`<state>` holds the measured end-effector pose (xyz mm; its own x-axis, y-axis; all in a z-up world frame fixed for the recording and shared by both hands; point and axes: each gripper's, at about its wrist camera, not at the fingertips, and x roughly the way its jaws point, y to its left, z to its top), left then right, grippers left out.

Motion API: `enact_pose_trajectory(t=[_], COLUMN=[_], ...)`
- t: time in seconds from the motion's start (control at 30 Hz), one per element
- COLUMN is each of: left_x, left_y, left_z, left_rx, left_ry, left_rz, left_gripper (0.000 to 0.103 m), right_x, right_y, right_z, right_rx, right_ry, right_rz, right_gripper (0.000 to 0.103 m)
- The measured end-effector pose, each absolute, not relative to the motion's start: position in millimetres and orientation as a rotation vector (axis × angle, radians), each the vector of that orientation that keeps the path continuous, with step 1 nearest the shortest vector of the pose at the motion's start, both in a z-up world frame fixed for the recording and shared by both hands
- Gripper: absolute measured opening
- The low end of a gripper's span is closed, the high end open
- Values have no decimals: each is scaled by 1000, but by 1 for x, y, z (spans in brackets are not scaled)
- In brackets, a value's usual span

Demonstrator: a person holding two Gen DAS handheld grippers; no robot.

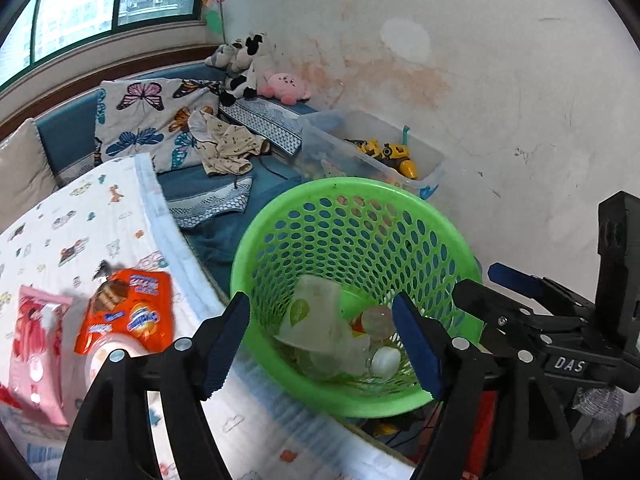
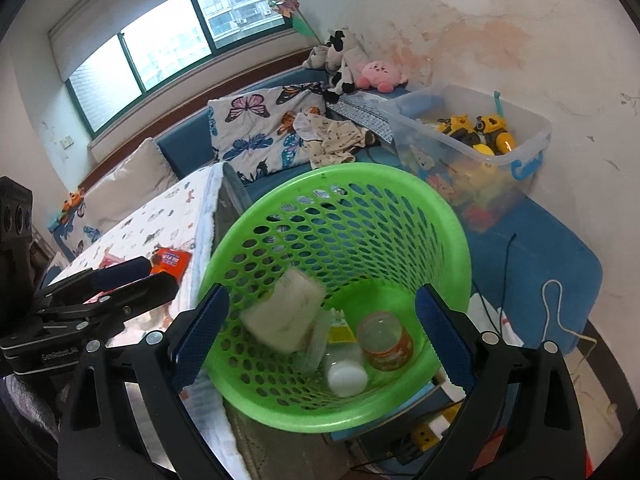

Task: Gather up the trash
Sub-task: 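Grasp the white-and-blue milk carton with left tool while right tool returns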

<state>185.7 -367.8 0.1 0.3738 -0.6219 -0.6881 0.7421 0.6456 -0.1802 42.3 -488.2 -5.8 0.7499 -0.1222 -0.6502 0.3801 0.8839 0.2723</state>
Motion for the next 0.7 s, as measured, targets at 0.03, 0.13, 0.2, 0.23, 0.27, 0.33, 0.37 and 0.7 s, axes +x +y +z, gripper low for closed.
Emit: enact_pose_trajectory(t=[0.03,0.13,0.2,0.23,0.27,0.33,0.37,0.7], left_x=[183,176,171,170,168,165,164,157], left_y=[-361,-340,-321,-314,-302,-281,-273,-178], left_z=[2,6,7,7,7,7,7,11], left_rx=[167,163,155,150,138,123,120,76], left_ry=[790,765,751,750,748,744,739,689], left_rz=[-868,-848,-819,-811,-795,-769,-751,-590], left_gripper=[71,71,71,71,71,71,71,71], right_x=[42,40,39,39,39,39,40,53], right_y=[-486,-477,-469,-465,-461,-454,-451,-409], right_z=[-5,-4,-3,-3,-3,-2,-2,-1], right_rx=[409,413,411,410,409,410,410,379], right_ry=[668,662,660,661,662,659,659,676], right_rz=[-277,-254,-238,-232,-226,-211,-204,-133], right_gripper=[93,93,93,93,93,93,93,93])
